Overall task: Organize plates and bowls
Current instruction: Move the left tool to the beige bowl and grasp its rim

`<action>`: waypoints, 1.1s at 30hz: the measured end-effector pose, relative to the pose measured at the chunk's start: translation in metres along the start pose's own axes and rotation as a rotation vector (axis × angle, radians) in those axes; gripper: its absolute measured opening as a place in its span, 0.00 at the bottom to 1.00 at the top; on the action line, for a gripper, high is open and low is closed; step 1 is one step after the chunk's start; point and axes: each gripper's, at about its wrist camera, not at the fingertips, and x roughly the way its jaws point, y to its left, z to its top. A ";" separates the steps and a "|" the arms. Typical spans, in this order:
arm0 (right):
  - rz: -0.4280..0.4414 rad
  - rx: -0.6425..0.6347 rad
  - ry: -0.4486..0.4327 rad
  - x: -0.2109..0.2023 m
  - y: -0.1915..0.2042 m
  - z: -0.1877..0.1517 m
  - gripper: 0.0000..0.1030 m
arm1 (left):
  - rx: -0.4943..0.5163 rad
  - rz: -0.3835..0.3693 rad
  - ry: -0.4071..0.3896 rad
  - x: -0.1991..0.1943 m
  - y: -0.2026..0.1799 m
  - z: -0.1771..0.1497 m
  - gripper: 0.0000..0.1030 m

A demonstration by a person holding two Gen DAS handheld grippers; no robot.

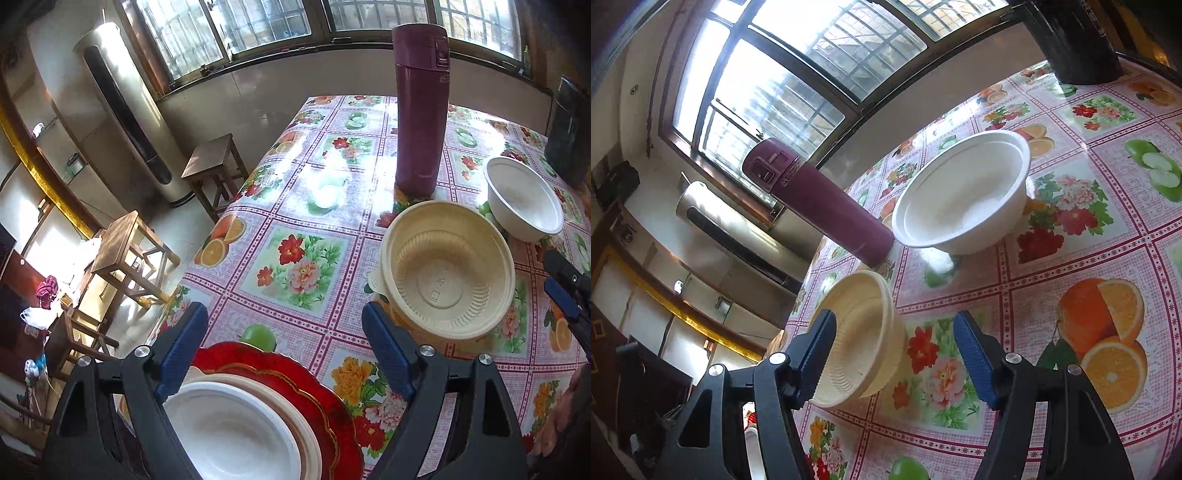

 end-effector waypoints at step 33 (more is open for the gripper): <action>0.040 0.062 0.110 0.056 0.001 -0.001 0.43 | -0.044 -0.160 0.270 0.081 -0.052 0.046 0.83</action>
